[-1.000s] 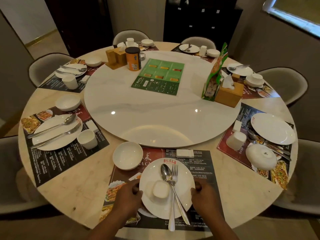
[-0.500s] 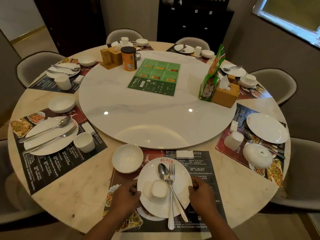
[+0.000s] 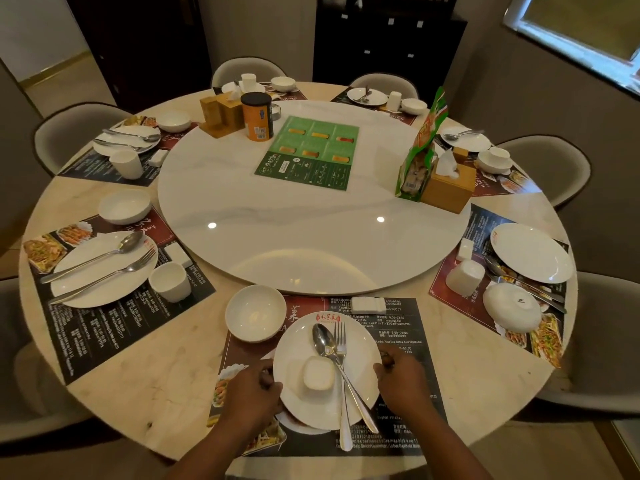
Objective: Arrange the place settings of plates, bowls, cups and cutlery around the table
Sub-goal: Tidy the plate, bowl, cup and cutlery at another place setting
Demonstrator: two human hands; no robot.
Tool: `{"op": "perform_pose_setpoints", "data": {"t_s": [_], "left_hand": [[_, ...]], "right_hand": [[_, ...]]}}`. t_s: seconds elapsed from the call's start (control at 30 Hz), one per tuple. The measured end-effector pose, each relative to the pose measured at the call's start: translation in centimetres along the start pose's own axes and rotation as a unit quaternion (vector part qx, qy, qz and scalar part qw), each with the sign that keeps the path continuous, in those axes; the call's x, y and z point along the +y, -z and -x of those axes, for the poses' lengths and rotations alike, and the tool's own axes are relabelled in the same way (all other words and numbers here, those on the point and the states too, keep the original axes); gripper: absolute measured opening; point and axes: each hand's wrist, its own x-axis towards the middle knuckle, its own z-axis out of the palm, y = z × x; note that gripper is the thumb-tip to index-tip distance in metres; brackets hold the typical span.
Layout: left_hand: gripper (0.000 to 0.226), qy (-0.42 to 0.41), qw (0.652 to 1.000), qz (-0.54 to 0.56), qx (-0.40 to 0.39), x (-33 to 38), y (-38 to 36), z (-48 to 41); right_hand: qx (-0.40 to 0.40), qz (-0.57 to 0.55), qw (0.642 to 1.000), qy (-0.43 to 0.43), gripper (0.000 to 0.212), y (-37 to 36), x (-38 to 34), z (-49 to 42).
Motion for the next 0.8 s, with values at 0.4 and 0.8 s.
{"op": "perform_pose_setpoints", "data": {"t_s": [0.4,0.8], "left_hand": [[0.009,-0.077,0.991,-0.069,0.086,0.8,0.6,1.3],[0.02,-0.129,0.989,-0.023,0.071,3.6,0.9,1.9]], "right_hand": [[-0.025,0.046,0.97,0.239,0.063,-0.2,-2.9,2.3],[-0.122,0.128,0.94,0.291,0.069,-1.7,-5.4,3.3]]}}
